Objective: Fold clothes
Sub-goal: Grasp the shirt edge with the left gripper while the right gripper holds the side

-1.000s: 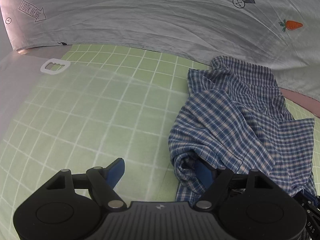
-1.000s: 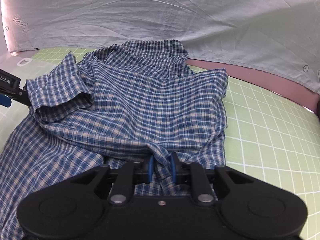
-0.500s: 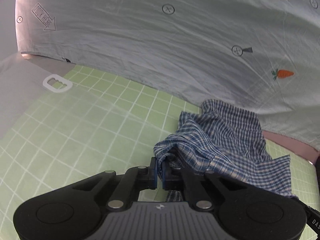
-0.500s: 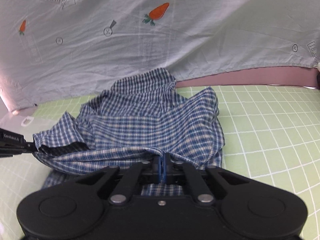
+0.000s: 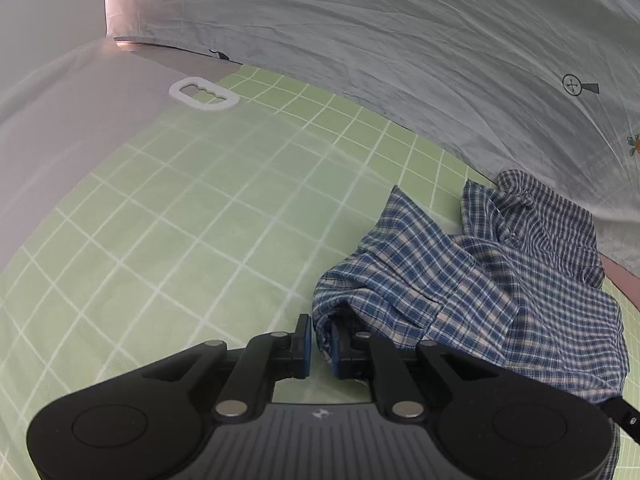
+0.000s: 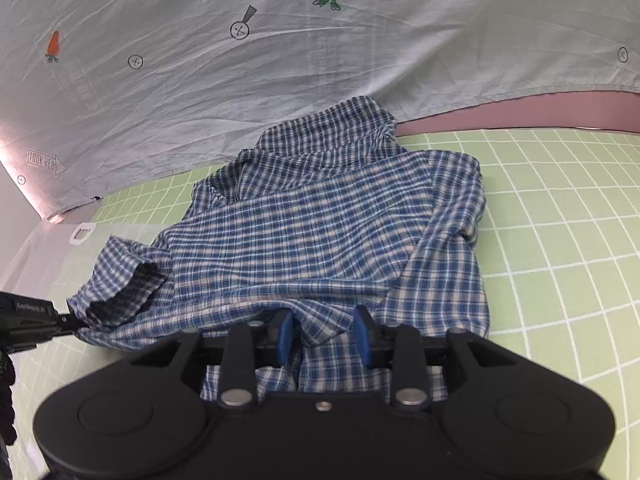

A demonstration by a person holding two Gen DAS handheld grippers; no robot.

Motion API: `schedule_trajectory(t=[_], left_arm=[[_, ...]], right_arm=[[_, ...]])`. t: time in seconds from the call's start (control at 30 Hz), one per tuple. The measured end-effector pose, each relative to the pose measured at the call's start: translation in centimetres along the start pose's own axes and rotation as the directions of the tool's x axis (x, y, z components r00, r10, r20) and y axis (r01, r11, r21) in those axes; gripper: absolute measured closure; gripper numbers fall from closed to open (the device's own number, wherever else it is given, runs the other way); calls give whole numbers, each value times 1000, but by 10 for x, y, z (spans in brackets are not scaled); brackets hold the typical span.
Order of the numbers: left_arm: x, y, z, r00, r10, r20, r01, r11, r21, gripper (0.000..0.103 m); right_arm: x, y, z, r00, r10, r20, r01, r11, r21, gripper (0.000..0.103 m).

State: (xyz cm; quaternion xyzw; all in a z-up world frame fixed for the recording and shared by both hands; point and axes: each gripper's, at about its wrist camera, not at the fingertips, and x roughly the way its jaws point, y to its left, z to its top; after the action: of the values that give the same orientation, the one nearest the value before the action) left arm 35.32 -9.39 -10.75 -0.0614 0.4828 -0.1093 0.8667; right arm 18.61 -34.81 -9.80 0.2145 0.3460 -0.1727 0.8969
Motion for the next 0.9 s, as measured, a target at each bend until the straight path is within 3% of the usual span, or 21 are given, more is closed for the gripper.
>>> schedule_trajectory(t=[0.07, 0.13, 0.37, 0.6, 0.63, 0.67, 0.73, 0.9], left_arm=[[1, 0, -1, 1000, 3, -3, -3, 1000, 3, 86], [3, -1, -2, 1000, 6, -8, -6, 1000, 7, 86], [10, -2, -1, 1000, 14, -22, -13, 1000, 14, 81], [15, -4, -2, 999, 25, -29, -24, 999, 21, 81], [15, -5, -2, 999, 27, -28, -26, 999, 26, 81], [16, -5, -2, 999, 28, -27, -27, 999, 30, 81], [16, -5, -2, 999, 28, -26, -28, 999, 32, 80], [18, -6, -2, 999, 25, -25, -24, 999, 33, 78]], right_arm=[[-10, -7, 5, 999, -22, 43, 20, 999, 33, 50], [-14, -16, 11, 996, -40, 80, 34, 997, 68, 46], [-1, -52, 32, 992, -99, 83, 81, 976, 200, 43], [46, -83, 47, 996, -90, -3, 88, 963, 256, 42], [51, -83, 48, 996, -84, -7, 84, 968, 236, 50], [56, -82, 50, 997, -76, -14, 77, 973, 215, 70], [64, -80, 54, 997, -68, -19, 70, 982, 177, 95], [78, -79, 68, 994, -113, -7, 113, 989, 100, 99]])
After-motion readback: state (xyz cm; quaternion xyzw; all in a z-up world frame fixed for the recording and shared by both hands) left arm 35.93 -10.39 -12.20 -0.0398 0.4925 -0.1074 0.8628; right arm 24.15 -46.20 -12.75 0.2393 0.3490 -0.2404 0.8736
